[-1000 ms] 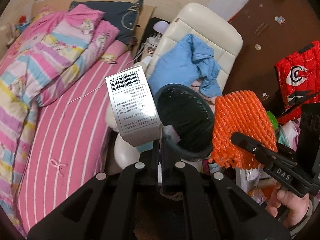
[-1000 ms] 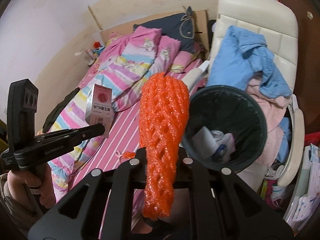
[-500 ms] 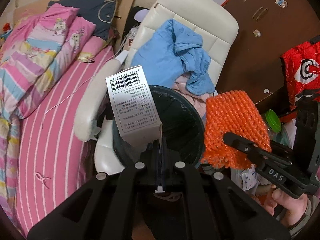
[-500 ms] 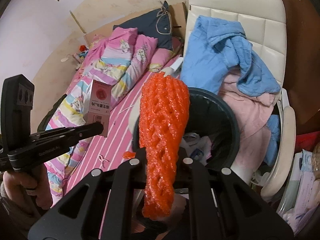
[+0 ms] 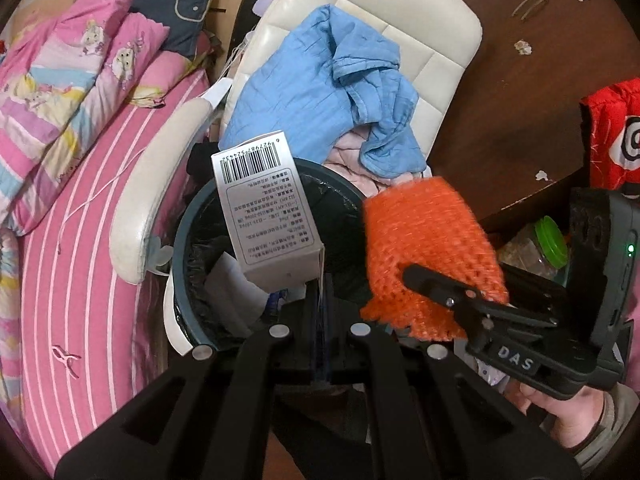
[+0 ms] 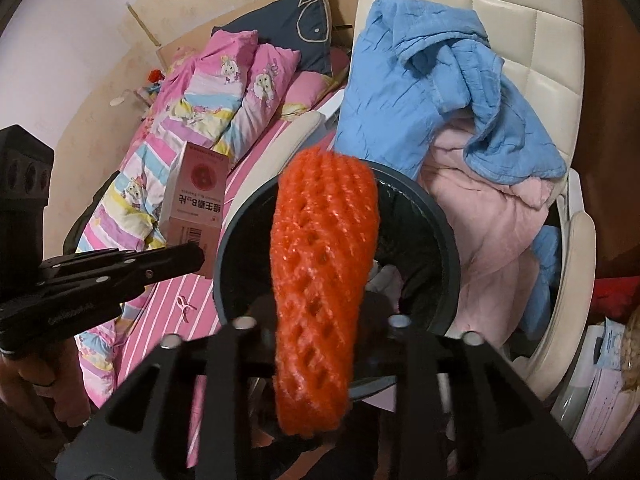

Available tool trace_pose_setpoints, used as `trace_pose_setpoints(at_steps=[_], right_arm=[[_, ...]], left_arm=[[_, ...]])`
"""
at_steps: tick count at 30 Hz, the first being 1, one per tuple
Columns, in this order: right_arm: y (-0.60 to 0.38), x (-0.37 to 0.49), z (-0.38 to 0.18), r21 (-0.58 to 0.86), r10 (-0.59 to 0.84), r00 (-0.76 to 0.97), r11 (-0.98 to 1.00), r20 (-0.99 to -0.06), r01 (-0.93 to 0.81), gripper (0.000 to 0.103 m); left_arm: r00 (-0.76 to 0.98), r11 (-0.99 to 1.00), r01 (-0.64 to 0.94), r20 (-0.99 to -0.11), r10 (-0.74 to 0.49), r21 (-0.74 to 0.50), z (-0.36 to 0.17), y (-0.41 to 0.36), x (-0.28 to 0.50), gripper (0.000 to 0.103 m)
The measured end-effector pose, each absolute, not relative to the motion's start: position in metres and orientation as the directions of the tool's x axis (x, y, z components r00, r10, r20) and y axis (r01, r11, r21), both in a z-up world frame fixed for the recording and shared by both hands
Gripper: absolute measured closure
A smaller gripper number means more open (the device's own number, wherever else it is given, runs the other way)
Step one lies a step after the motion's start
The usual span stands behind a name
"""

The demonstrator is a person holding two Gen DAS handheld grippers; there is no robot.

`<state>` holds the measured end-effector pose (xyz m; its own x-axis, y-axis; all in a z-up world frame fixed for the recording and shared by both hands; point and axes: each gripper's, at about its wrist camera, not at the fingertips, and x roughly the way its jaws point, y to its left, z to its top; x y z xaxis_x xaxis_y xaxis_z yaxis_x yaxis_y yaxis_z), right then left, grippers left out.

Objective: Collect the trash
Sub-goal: 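Open the right tool to drop the foam net while the left tool drops the box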

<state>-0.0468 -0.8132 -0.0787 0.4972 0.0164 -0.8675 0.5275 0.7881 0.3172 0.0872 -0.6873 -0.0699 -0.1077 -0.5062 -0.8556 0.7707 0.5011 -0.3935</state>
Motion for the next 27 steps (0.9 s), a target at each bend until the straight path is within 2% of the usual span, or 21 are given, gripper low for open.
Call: trace_pose_setpoints(at_steps=[2,3,5,11,27], right_arm=[[-0.816,-0.047,-0.080,0.322,0.022,0.497,0.786,-0.868,0.527,0.045],[-0.817,-0.047,-0.080,0.321,0.021,0.497,0.787,-0.867,0.527,0.036],[-0.819,-0.048,-0.079,0.316,0.010,0.500,0.787,-0.866,0.530,0.029],[-0.830,-0.055,-0.075,0.324,-0.004,0.515,0.773,-0.857,0.545,0.026],[-0.849,-0.079,-0.072,0.340,-0.034,0.530,0.731,-0.847,0.592,0.026]], left_arm=[[-0.111,0.507,0.767,-0.859,-0.500,-0.394,-0.074,-0.690,0.088,0.101],[-0.113,0.509,0.765,-0.861,-0.496,-0.394,-0.076,-0.691,0.088,0.101],[-0.116,0.510,0.765,-0.863,-0.491,-0.393,-0.079,-0.694,0.088,0.101],[-0.122,0.505,0.775,-0.874,-0.471,-0.380,-0.086,-0.706,0.085,0.101],[-0.119,0.482,0.801,-0.884,-0.452,-0.354,-0.090,-0.734,0.076,0.096]])
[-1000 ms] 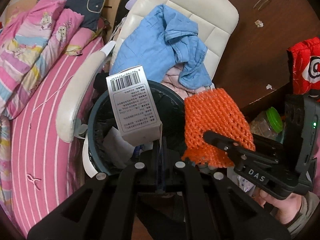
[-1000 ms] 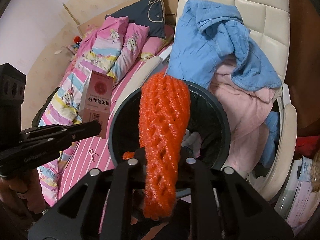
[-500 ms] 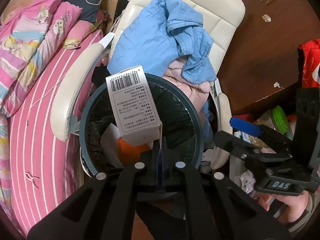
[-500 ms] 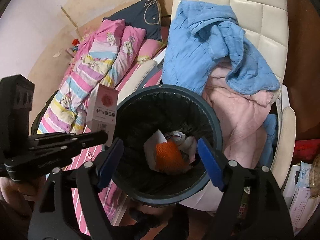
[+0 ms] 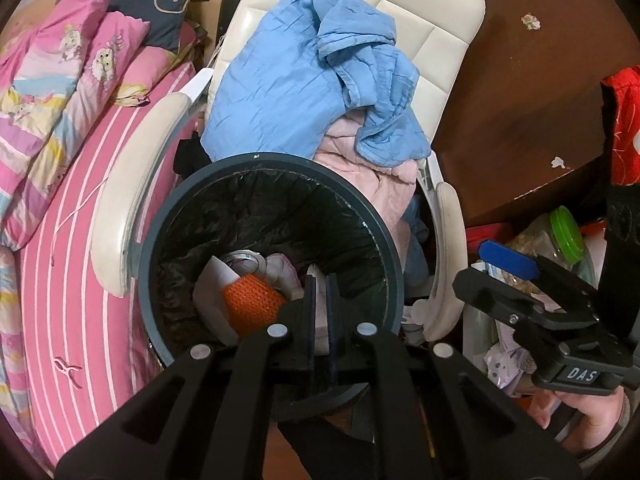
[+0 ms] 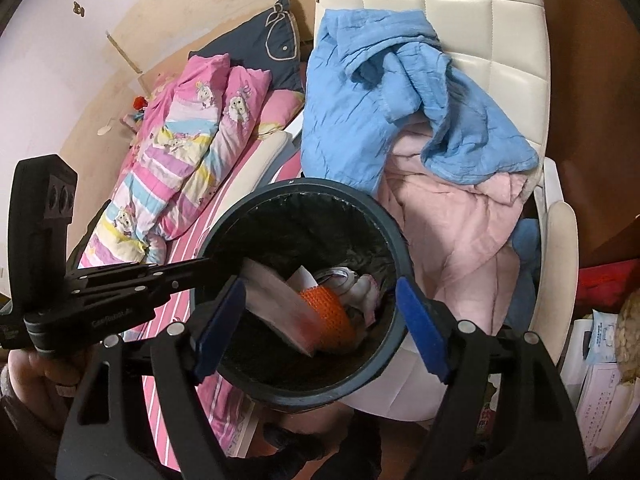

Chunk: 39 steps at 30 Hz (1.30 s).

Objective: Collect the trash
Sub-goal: 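Move both tools back over the bed toward the pink plastic clip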

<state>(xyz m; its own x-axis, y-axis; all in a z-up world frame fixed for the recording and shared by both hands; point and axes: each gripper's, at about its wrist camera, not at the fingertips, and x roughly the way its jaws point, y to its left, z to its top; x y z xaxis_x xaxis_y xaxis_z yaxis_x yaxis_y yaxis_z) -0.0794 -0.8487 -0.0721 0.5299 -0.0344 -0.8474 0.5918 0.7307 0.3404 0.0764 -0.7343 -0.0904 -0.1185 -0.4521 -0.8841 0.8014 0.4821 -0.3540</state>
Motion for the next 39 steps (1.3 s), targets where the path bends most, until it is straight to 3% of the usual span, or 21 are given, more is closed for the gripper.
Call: trace_pose_setpoints(at_steps=[4,7,12,15,17,19,24,30,39], right_arm=[[-0.849,-0.078,-0.071,0.341,-0.035,0.535,0.734,-0.844,0.587,0.026],[-0.844,-0.073,-0.070,0.346,-0.024,0.540,0.744,-0.841,0.572,0.025],[-0.831,-0.058,-0.067,0.345,-0.008,0.546,0.768,-0.838,0.540,0.024],[-0.818,-0.044,-0.063,0.338,0.000,0.551,0.790,-0.835,0.512,0.020],[-0.807,-0.033,-0.058,0.331,-0.001,0.557,0.804,-0.830,0.495,0.015],[-0.794,-0.019,-0.054,0.328,0.006,0.568,0.821,-0.823,0.468,0.014],[-0.752,0.011,-0.046,0.317,0.035,0.576,0.862,-0.816,0.396,0.010],[-0.685,0.044,-0.035,0.287,0.065,0.590,0.913,-0.805,0.291,0.006],[-0.584,0.081,-0.023,0.274,0.134,0.584,0.949,-0.800,0.158,0.006]], left_arm=[[-0.107,0.488,0.801,-0.883,-0.456,-0.349,-0.088,-0.731,0.079,0.095],[-0.088,0.498,0.797,-0.881,-0.465,-0.343,-0.083,-0.725,0.082,0.083],[-0.053,0.529,0.780,-0.877,-0.478,-0.335,-0.076,-0.706,0.092,0.080],[-0.020,0.558,0.760,-0.871,-0.490,-0.331,-0.069,-0.687,0.099,0.067],[-0.005,0.575,0.748,-0.869,-0.496,-0.332,-0.065,-0.673,0.104,0.066],[0.024,0.598,0.733,-0.867,-0.498,-0.323,-0.059,-0.653,0.110,0.064],[0.102,0.675,0.669,-0.862,-0.497,-0.310,-0.048,-0.597,0.131,0.048],[0.171,0.757,0.571,-0.856,-0.488,-0.317,-0.042,-0.524,0.149,0.038],[0.266,0.833,0.449,-0.842,-0.469,-0.323,-0.031,-0.404,0.165,0.032]])
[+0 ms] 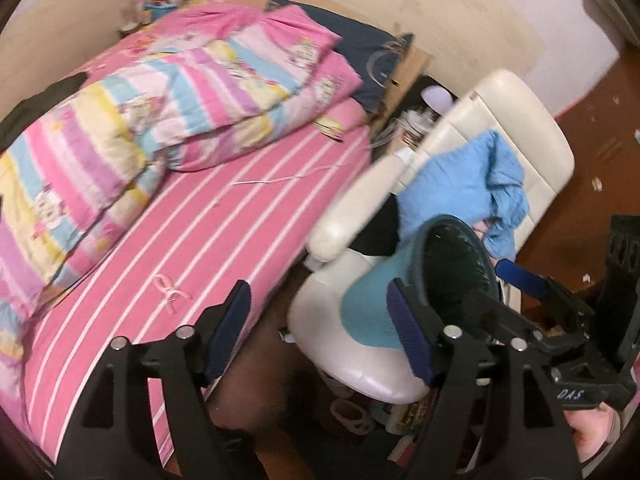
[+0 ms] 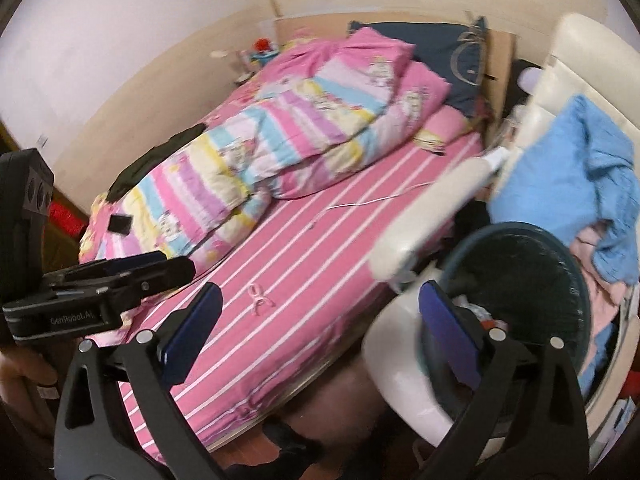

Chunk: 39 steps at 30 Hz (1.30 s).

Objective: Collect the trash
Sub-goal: 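Move both tools back over the bed toward the pink plastic clip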

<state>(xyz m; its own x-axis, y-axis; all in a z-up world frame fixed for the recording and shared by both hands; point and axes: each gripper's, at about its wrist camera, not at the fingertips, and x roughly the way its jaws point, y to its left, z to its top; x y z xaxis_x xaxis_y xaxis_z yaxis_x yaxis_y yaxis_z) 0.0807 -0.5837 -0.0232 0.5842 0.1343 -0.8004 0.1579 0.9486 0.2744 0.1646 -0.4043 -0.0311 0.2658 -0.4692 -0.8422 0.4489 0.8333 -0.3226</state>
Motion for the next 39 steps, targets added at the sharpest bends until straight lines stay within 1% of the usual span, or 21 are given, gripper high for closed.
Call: trace_pose_setpoints(at_steps=[4,11,14,21,23,26,28,30,39], right_arm=[[-0.535,0.092,-0.020,0.266,0.157,0.580,0.958,-0.799,0.107,0.006],[-0.472,0.102,-0.025,0.260,0.172,0.570,0.963,-0.804,0.077,0.006],[-0.445,0.107,-0.030,0.259,0.177,0.565,0.963,-0.806,0.068,0.006],[-0.392,0.117,-0.048,0.264,0.190,0.537,0.962,-0.822,0.064,0.005],[-0.376,0.120,-0.052,0.257,0.190,0.528,0.965,-0.828,0.057,0.005],[-0.358,0.123,-0.060,0.245,0.188,0.506,0.969,-0.842,0.047,0.005],[-0.347,0.124,-0.064,0.233,0.186,0.493,0.972,-0.850,0.034,0.005],[-0.340,0.126,-0.068,0.219,0.185,0.481,0.976,-0.857,0.013,0.005],[-0.323,0.149,-0.092,0.189,0.209,0.425,0.978,-0.881,-0.090,0.005]], left_arm=[[0.290,0.853,0.404,-0.838,-0.462,-0.330,-0.030,-0.355,0.168,0.031],[0.311,0.876,0.342,-0.838,-0.448,-0.341,-0.040,-0.276,0.169,0.031],[0.321,0.885,0.309,-0.838,-0.441,-0.347,-0.046,-0.242,0.170,0.027],[0.322,0.901,0.248,-0.848,-0.422,-0.355,-0.062,-0.171,0.172,0.026],[0.319,0.904,0.231,-0.849,-0.421,-0.361,-0.068,-0.156,0.173,0.025],[0.316,0.906,0.214,-0.851,-0.419,-0.366,-0.077,-0.136,0.174,0.019],[0.313,0.906,0.205,-0.853,-0.419,-0.370,-0.083,-0.125,0.175,0.019],[0.309,0.906,0.194,-0.853,-0.420,-0.375,-0.089,-0.116,0.174,0.016],[0.280,0.909,0.105,-0.865,-0.417,-0.404,-0.122,-0.100,0.179,0.016]])
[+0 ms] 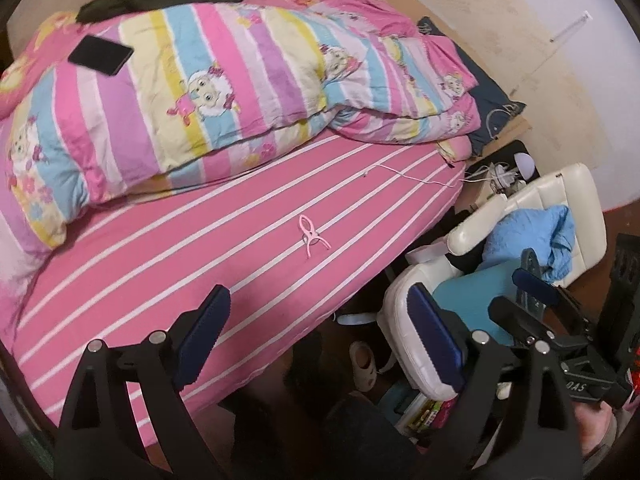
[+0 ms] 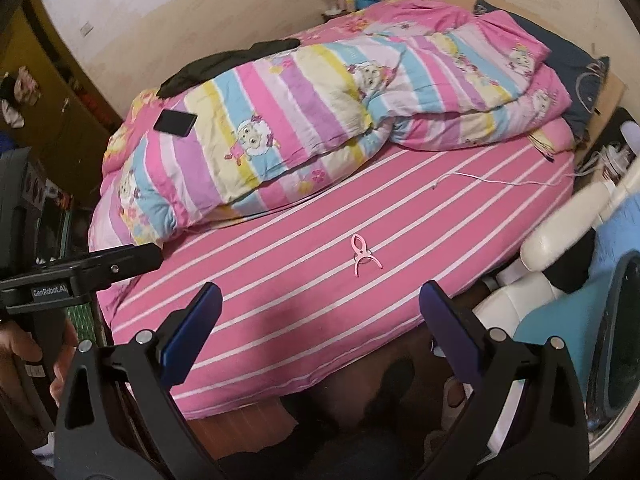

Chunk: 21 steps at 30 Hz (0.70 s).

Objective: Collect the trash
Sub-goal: 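Move both tools back over the bed toward the pink plastic clip, then grasp the pink plastic clip with the right tool and lift it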

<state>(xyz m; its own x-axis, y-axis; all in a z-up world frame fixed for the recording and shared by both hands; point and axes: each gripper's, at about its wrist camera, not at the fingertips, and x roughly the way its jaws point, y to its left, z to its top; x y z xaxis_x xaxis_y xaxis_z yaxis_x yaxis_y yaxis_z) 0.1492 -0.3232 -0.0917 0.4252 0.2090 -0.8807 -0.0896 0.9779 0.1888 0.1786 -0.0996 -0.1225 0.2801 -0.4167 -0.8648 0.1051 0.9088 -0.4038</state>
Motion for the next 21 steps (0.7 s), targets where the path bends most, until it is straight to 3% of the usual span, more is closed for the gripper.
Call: trace_pose_setpoints(at_steps=[9,15,21], right_arm=[[-0.330,0.196,-0.148,0.210,0.263,0.336,0.960,-0.904,-0.184,0.005],[-0.350,0.244,-0.225,0.225,0.284,0.268,0.947,-0.921,-0.231,0.006],[-0.365,0.282,-0.315,0.240,0.295,0.183,0.932,-0.938,-0.272,0.022]], left_arm=[[0.266,0.916,0.014,-0.881,-0.391,-0.402,-0.160,-0.113,0.196,0.016],[0.256,0.926,-0.041,-0.900,-0.353,-0.375,-0.209,-0.133,0.222,0.016],[0.231,0.931,-0.089,-0.917,-0.325,-0.353,-0.282,-0.152,0.249,0.016]])
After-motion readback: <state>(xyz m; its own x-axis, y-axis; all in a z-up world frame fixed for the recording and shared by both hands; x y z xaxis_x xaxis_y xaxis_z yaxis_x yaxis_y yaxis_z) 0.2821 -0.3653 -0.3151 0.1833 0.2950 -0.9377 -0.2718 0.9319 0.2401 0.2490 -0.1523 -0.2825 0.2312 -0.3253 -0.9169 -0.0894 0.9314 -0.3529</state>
